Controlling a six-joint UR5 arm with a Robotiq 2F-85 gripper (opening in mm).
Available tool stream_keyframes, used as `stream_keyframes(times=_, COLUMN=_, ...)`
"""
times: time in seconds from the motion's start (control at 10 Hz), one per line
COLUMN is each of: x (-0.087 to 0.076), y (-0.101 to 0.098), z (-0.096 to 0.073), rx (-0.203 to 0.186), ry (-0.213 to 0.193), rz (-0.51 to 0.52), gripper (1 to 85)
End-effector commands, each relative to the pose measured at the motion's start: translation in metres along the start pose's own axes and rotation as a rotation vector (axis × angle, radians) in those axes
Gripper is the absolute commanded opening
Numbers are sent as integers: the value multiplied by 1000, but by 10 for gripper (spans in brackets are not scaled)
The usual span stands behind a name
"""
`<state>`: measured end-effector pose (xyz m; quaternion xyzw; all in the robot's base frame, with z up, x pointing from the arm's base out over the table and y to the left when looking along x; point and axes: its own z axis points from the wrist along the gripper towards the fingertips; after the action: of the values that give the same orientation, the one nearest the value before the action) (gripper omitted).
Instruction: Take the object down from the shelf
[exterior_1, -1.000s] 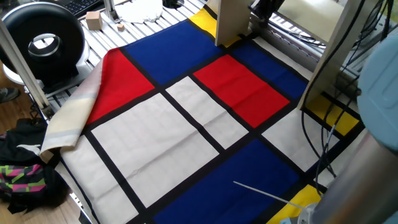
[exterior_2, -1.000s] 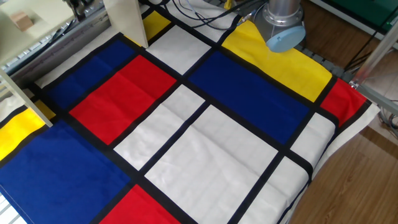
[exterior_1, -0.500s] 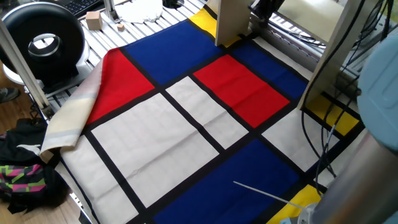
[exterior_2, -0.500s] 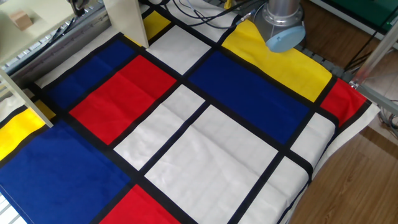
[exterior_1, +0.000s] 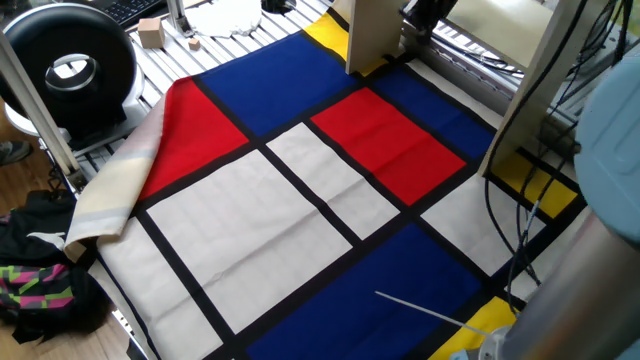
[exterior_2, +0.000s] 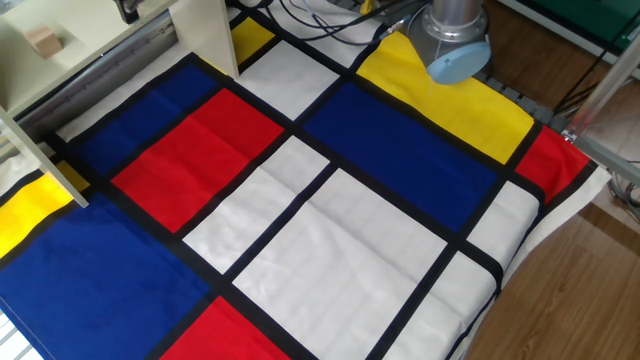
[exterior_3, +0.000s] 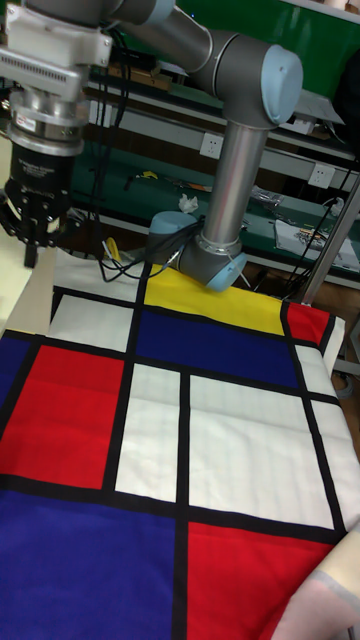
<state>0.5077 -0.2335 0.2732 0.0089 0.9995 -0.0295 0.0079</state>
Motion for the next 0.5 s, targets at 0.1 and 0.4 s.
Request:
stream_keyframes(times=0.1, x=2, y=-49, z=-16, rx=-2, ry=24, rz=-82, gripper=10)
stream_keyframes(times=0.4, x=-4, y=-39, z=-11, rx=-38, ry=31, rz=-70, gripper=33)
